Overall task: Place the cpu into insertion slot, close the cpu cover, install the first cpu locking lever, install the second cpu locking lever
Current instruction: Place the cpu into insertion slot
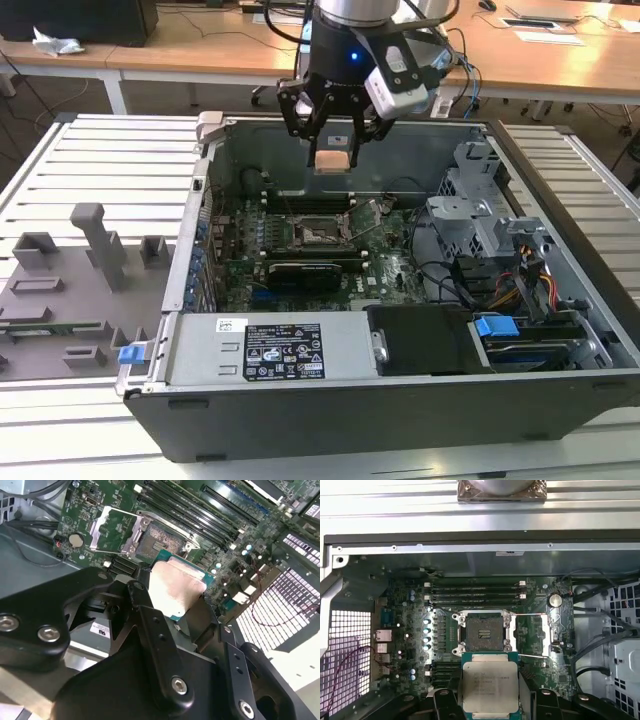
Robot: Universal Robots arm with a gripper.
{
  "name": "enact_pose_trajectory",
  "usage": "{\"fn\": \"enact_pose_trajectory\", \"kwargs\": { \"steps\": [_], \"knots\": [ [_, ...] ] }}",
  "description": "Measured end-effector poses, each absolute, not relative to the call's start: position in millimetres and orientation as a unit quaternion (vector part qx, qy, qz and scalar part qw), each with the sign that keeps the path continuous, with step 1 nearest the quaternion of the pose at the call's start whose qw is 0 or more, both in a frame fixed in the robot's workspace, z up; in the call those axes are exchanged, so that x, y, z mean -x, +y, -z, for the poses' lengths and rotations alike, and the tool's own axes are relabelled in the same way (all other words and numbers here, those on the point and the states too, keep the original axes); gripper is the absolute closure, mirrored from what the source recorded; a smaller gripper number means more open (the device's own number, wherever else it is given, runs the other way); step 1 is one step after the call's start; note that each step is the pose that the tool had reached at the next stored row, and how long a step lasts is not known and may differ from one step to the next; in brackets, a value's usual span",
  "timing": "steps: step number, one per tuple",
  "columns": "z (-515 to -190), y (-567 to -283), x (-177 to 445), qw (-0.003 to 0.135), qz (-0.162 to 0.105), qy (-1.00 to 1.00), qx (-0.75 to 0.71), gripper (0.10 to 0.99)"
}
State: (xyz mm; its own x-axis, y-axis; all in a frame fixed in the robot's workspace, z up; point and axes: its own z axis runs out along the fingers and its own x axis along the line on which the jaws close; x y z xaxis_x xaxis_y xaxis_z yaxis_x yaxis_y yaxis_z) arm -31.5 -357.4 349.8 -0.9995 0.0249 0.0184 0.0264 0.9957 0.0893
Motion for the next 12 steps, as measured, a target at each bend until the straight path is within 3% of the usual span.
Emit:
{"fn": "enact_pose_trajectory", "kwargs": {
  "steps": [12],
  "knots": [
    [-323,-357,32,0.006,0.045,-0.997,0.065,0.549]
  ]
}}
